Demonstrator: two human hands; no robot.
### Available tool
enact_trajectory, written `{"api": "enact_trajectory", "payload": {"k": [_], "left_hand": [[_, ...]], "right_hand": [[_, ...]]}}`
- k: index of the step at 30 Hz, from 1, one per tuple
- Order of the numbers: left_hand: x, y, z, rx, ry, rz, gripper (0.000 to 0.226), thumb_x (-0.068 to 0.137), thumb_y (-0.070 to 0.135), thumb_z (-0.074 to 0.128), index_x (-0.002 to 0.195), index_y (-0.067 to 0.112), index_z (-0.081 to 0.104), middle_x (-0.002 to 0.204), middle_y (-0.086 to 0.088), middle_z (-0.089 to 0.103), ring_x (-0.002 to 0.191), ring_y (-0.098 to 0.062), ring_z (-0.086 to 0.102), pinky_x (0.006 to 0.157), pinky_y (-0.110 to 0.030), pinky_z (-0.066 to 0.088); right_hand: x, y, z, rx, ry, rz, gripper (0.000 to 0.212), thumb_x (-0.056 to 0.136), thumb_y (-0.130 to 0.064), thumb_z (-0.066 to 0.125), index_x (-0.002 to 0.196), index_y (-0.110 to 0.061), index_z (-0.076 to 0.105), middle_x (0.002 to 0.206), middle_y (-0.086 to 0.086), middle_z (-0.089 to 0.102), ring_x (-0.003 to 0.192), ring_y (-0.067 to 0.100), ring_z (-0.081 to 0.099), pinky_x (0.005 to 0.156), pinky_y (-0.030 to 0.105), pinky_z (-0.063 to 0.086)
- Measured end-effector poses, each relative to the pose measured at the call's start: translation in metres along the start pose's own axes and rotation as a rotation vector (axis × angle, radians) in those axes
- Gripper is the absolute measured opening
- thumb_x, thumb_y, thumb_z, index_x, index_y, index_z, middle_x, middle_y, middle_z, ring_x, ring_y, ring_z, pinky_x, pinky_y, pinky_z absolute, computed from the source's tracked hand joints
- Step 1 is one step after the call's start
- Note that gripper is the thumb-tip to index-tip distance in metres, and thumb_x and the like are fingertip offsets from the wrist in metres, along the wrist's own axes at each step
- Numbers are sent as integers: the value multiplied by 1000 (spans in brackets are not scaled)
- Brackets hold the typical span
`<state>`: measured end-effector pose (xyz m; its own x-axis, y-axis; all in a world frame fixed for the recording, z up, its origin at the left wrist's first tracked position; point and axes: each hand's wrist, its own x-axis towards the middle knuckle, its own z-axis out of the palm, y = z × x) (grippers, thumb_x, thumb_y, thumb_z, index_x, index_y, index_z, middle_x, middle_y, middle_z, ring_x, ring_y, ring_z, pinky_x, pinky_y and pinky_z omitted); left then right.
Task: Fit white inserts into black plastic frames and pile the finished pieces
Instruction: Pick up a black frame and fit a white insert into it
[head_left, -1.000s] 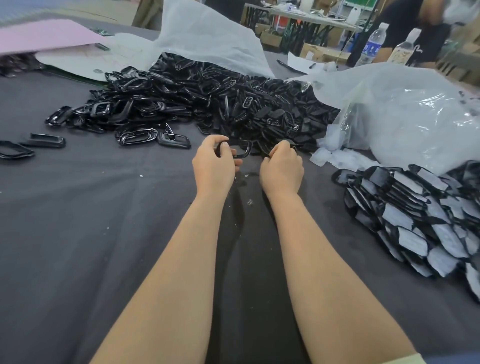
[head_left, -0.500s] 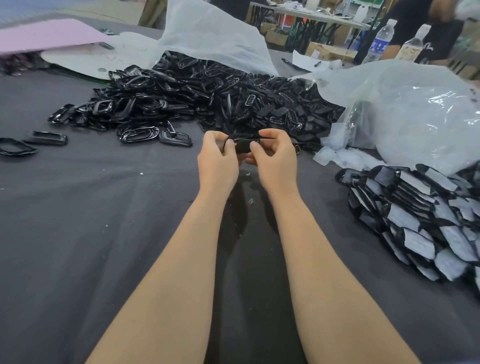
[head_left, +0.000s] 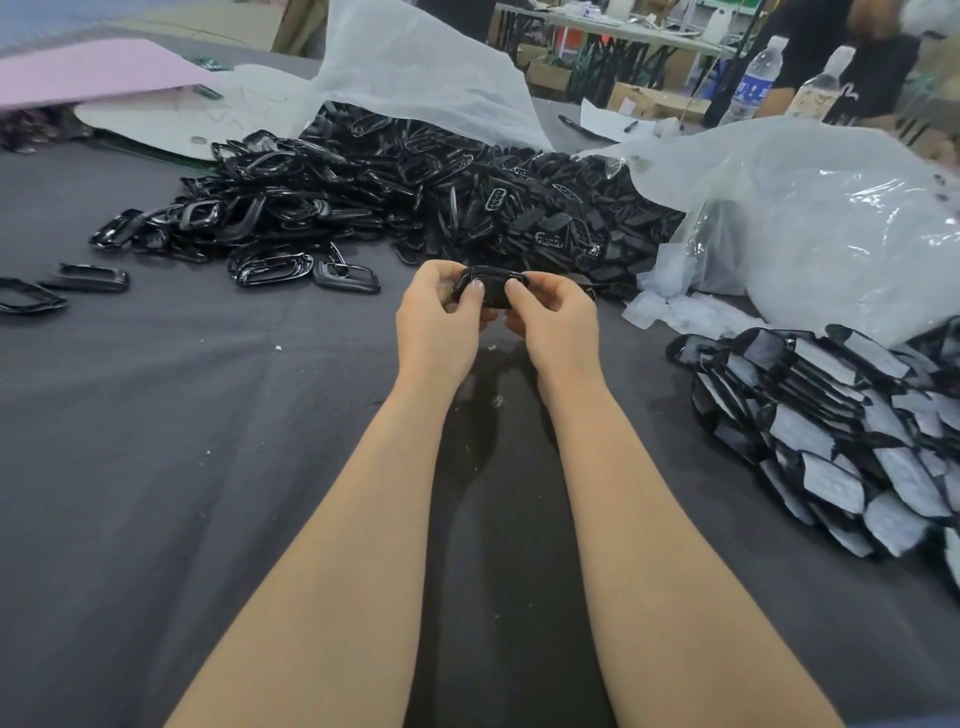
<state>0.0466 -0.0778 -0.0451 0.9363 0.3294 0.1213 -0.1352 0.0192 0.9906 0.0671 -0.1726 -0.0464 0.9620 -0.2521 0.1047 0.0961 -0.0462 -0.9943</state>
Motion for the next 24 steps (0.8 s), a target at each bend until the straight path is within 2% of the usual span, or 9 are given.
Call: {"api": "enact_trajectory", "payload": {"k": [2,5,8,12,15,17,19,21,24], "left_hand": [[0,0,0,16,3,-8,10,97,11,54,98,20,52,84,4,67,63,1,67,75,-25,58],[-1,-1,-1,30,14,-12,10,97,11,54,96,21,52,85,0,70,64,1,68,68,-20,58],[-3,-1,-1,69,10,11,13,97,12,56,91,23,51,85,0,69,62,1,68,56,-12,52],[-2,-2,-1,137,-11,16,8,95,18,59,96,21,52,87,-3,71,66,-4,70,63,-20,57],[-1,-1,-1,78,-12,-14,14,95,13,58,89,23,51,83,-3,70,59,0,68,56,-14,53],[-1,-1,-1,60,-2,-21,18,95,11,57,86,25,49,79,-1,69,58,0,67,57,-15,54],[-1,-1,-1,45,7,-27,20,96,11,56,85,26,48,76,1,67,58,0,67,64,-20,57],[0,-1,-1,43,12,-31,21,96,11,55,84,27,47,74,3,65,58,0,67,70,-25,58],[0,-1,-1,45,15,-30,21,96,11,55,84,27,47,70,5,66,58,-2,66,73,-29,59]], "right_hand": [[0,-1,-1,-18,-10,-15,7,90,-9,63,96,-12,62,81,-3,63,67,5,60,68,20,54],[-1,1,-1,-28,-6,-49,13,89,-7,63,86,-19,58,78,-3,63,67,6,59,65,18,52],[-1,2,-3,-63,-14,-73,13,89,-7,63,87,-19,58,80,-1,62,71,10,59,68,22,51],[0,0,-4,-103,-8,-69,13,88,-8,63,88,-19,58,83,-1,63,77,11,60,79,30,53],[-2,-3,-5,-160,-20,-88,7,88,-11,63,94,-15,62,84,-2,63,80,12,60,80,30,53],[0,-5,-11,-306,37,-172,16,90,-17,62,105,-12,65,95,0,65,91,13,59,84,24,46],[4,-5,-24,-596,141,-237,29,94,-27,56,117,-10,64,116,7,62,110,18,53,94,24,38],[10,-3,-37,-893,196,-147,40,99,-36,45,126,-10,60,138,13,48,129,28,39,109,34,28],[12,2,-44,-1080,150,89,53,101,-44,35,132,-5,53,151,18,29,142,33,20,118,44,14]]}}
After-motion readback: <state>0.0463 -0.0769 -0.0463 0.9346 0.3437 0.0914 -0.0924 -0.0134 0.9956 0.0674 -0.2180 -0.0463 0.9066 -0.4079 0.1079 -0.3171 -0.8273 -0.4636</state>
